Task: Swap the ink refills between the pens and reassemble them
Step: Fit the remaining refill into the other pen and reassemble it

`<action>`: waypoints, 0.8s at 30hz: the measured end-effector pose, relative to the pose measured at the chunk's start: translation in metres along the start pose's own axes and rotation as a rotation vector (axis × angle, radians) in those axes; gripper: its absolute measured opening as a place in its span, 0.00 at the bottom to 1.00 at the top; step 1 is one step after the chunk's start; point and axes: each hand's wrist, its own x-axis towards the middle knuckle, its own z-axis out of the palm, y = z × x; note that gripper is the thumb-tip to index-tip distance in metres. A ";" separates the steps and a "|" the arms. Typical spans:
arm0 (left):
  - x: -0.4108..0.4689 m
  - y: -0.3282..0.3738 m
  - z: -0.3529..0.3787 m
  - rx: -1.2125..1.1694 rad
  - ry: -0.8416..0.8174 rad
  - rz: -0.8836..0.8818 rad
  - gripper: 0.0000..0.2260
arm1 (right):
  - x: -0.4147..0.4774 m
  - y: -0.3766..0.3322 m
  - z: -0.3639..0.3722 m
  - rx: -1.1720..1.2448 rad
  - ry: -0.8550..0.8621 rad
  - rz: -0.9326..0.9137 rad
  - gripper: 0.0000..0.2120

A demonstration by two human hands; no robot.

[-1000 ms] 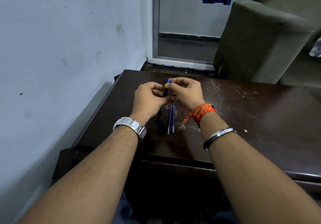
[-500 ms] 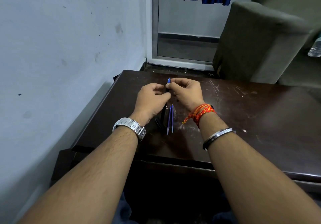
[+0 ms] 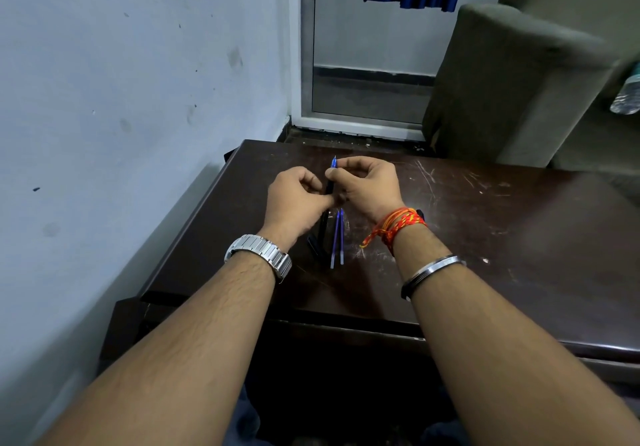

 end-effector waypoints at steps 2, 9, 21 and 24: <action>0.000 0.002 0.001 -0.041 -0.026 -0.026 0.08 | 0.000 0.000 0.000 0.018 -0.005 -0.004 0.04; 0.001 0.001 -0.001 -0.002 -0.045 -0.017 0.07 | 0.002 0.004 0.001 -0.017 0.008 0.016 0.05; 0.001 0.005 0.005 0.143 0.026 0.046 0.08 | 0.001 0.003 0.002 -0.165 0.094 -0.009 0.05; 0.005 0.003 -0.001 0.146 0.100 0.021 0.08 | 0.002 0.004 0.002 -0.140 0.047 0.012 0.10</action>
